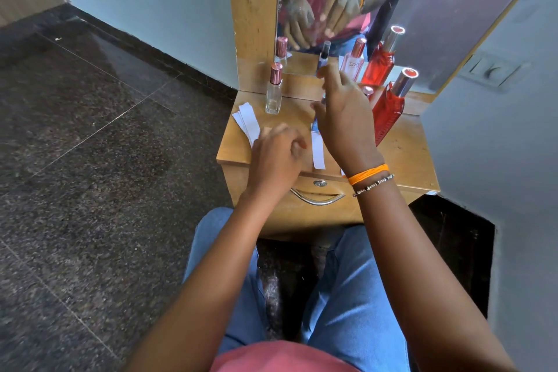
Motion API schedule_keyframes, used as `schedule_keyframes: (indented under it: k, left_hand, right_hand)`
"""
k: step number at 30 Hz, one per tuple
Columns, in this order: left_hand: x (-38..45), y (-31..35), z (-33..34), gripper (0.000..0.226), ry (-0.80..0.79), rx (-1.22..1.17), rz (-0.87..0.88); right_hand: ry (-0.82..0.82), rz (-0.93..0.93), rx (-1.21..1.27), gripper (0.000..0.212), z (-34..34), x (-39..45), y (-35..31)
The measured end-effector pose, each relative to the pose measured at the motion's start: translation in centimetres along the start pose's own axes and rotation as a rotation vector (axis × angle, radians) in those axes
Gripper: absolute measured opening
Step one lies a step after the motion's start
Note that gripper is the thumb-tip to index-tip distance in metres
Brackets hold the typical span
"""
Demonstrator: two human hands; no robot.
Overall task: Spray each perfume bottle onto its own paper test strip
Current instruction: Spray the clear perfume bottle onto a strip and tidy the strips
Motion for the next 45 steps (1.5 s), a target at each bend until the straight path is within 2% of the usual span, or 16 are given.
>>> schedule_keyframes:
  k: [3,5,8,11,13,17,21,25,33,36,45]
  left_hand:
    - [-0.9,-2.4,-2.6,0.032,0.163,0.017,-0.108]
    - [-1.2,-4.2,-3.6,0.033,0.205,0.036,-0.188]
    - [-1.6,-6.0,-3.8,0.032,0.199,0.062,-0.276]
    - [-1.9,-7.0,-3.1,0.033,0.14,0.08,-0.327]
    - [-2.0,-7.4,-2.7,0.035,0.11,0.085,-0.34]
    - [-2.1,-7.7,-2.5,0.038,0.107,0.082,-0.33]
    - [-2.2,-8.1,-2.1,0.041,0.09,0.055,-0.326]
    - [-2.2,-8.4,-2.0,0.041,0.102,0.025,-0.346]
    - [-2.0,-8.3,-1.9,0.05,0.11,0.032,-0.319]
    - [-2.1,-8.2,-1.7,0.044,0.1,0.045,-0.305]
    - [-1.9,-8.3,-1.5,0.042,0.076,0.075,-0.294]
  right_hand:
    - [0.071,-0.036,0.076,0.018,-0.1,-1.5,-2.0]
    - [0.048,-0.067,0.041,0.018,1.4,-2.2,-3.3]
    - [0.012,-0.075,-0.008,0.025,3.7,-2.5,-4.4]
    - [0.002,-0.087,0.043,0.018,5.1,-2.9,-5.2]
    - [-0.114,0.003,0.157,0.013,6.8,-2.9,-4.8]
    - [-0.342,0.314,0.313,0.024,10.2,-2.5,-2.8]
    - [-0.392,0.494,0.461,0.025,10.7,-2.0,-2.1]
    - [-0.386,0.598,0.577,0.02,10.5,-2.3,-1.4]
    - [-0.408,0.601,0.562,0.016,10.7,-2.0,-1.1]
    - [-0.429,0.589,0.526,0.024,10.8,-1.9,-1.2]
    - [-0.425,0.571,0.572,0.016,10.5,-1.5,-0.7]
Point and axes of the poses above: each hand's wrist, its own x-axis towards the middle knuckle, its own z-axis out of the palm, y = z × x, the point moved 7 cm from there along x, towards the middle knuckle, and after that the axes turned 11 degrees about z, right-handed, at the moved point
